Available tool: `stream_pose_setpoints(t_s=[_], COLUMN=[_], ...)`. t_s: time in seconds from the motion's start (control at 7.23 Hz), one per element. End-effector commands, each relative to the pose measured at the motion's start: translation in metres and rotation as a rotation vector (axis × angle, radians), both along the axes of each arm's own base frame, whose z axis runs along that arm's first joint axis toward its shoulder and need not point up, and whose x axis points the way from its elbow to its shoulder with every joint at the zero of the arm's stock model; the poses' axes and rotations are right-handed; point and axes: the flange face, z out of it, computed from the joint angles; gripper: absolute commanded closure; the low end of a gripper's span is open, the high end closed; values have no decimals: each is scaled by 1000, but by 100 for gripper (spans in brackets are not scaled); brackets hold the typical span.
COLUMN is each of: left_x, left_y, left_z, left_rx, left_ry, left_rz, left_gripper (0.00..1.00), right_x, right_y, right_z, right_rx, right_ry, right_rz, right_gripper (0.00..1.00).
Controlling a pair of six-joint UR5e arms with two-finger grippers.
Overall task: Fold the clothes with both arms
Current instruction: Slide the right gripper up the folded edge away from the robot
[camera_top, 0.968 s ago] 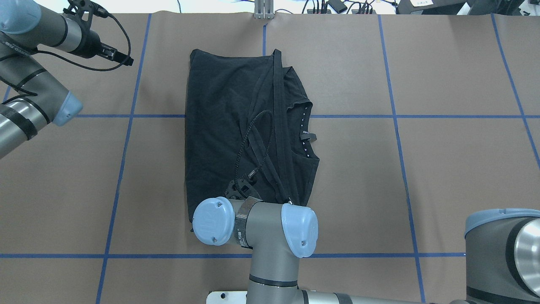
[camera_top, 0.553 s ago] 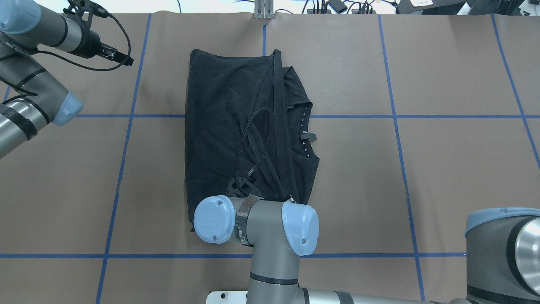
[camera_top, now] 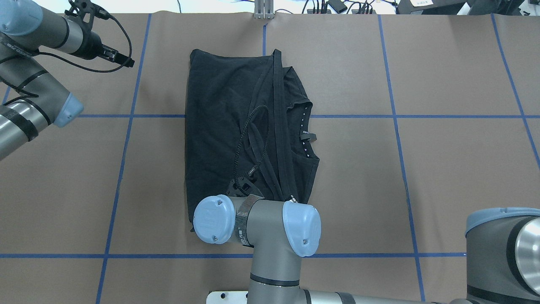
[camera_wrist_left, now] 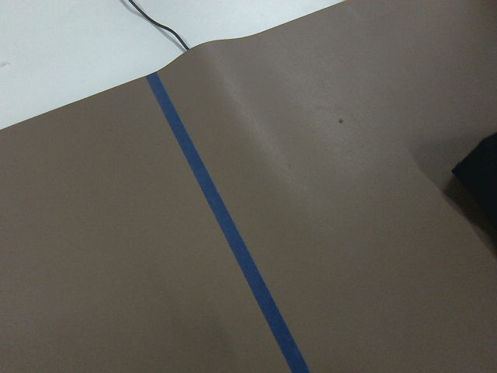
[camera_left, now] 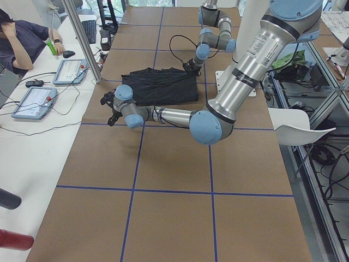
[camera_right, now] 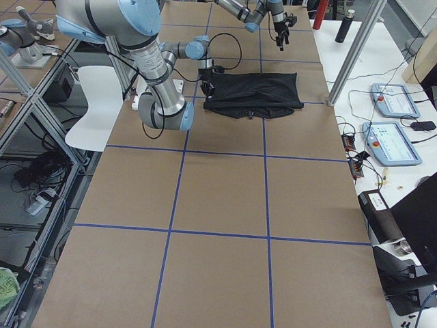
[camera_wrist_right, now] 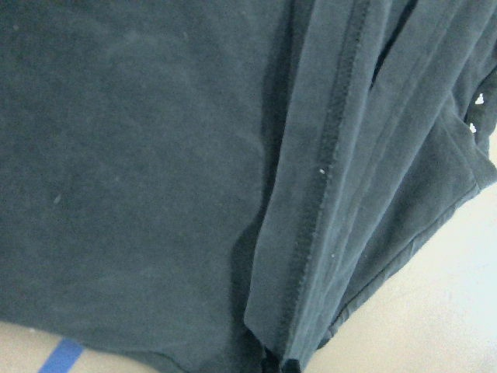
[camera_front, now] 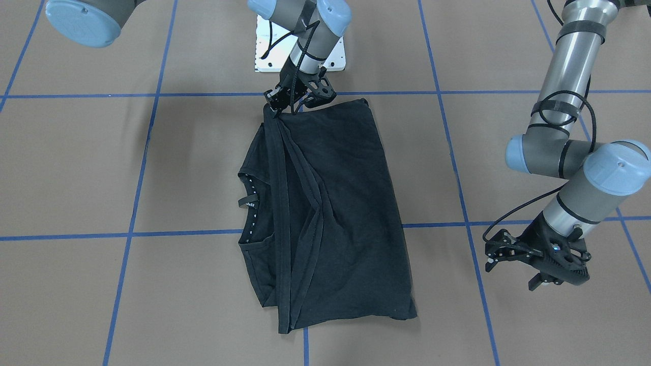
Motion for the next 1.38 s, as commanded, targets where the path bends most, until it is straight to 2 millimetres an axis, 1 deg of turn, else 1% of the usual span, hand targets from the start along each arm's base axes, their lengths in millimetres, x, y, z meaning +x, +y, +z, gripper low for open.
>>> stream_pose_setpoints(t_s=[0.0, 0.14, 0.28, 0.41, 0.55, 0.69, 0.83, 0.97, 1.24], left_x=[1, 1, 1, 1, 2, 2, 3, 3, 6], left_y=[0, 0, 0, 0, 0, 0, 0, 0, 1], left_z=[-1, -1, -1, -2, -2, -2, -2, -3, -5], left_rx=[0, 1, 0, 3, 1, 0, 0, 1, -14], left_ry=[1, 1, 0, 2, 2, 1, 1, 2, 11], left_rz=[0, 1, 1, 1, 2, 2, 3, 3, -4], left_gripper=[0, 0, 0, 0, 0, 0, 0, 0, 0], right_x=[11, 34, 71, 102, 111, 97, 97, 98, 115], right_y=[-10, -11, -9, 6, 19, 46, 46, 38, -3], right_z=[-5, -6, 2, 28, 50, 42, 36, 23, 17], right_rx=[-3, -4, -50, -116, -178, -218, -225, -224, -211], right_ry=[-15, -26, -53, -77, -82, -100, -114, -166, -224], right_rz=[13, 16, 19, 34, 188, 258, 279, 291, 340], right_gripper=[100, 100, 100, 100, 100, 84, 13, 0, 0])
